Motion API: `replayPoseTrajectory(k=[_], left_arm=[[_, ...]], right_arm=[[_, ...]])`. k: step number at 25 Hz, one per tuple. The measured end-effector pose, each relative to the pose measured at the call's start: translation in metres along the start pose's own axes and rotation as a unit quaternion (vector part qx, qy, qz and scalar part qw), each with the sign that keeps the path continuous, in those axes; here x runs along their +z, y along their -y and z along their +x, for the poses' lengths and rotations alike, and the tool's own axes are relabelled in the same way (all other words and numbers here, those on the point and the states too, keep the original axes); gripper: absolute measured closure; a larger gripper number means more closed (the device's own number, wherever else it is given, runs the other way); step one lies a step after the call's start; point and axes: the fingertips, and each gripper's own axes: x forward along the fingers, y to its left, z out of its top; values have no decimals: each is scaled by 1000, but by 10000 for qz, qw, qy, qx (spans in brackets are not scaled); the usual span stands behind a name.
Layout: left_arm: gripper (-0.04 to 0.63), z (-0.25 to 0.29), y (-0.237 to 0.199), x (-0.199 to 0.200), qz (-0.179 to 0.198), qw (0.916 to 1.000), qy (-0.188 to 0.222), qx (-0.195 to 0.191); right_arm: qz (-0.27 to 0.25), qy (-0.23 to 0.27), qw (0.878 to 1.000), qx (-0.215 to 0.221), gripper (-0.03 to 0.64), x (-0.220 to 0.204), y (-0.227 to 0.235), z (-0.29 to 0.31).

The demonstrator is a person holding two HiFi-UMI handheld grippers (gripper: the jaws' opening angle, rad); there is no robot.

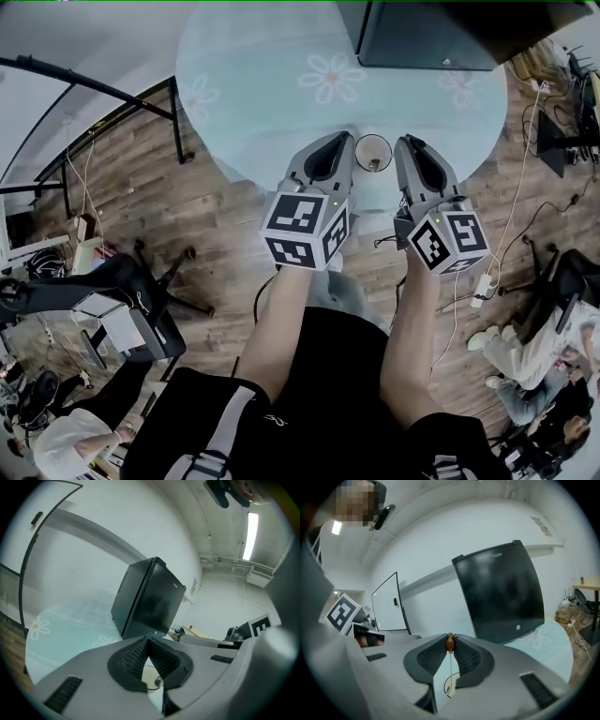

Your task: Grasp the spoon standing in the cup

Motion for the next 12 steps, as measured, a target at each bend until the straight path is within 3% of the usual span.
replayPoseTrajectory(k=[12], left_arm=[[595,-49,36,38,306,9978,561,-183]], right_arm=[[-434,516,9976,172,566,47,-40,-46]])
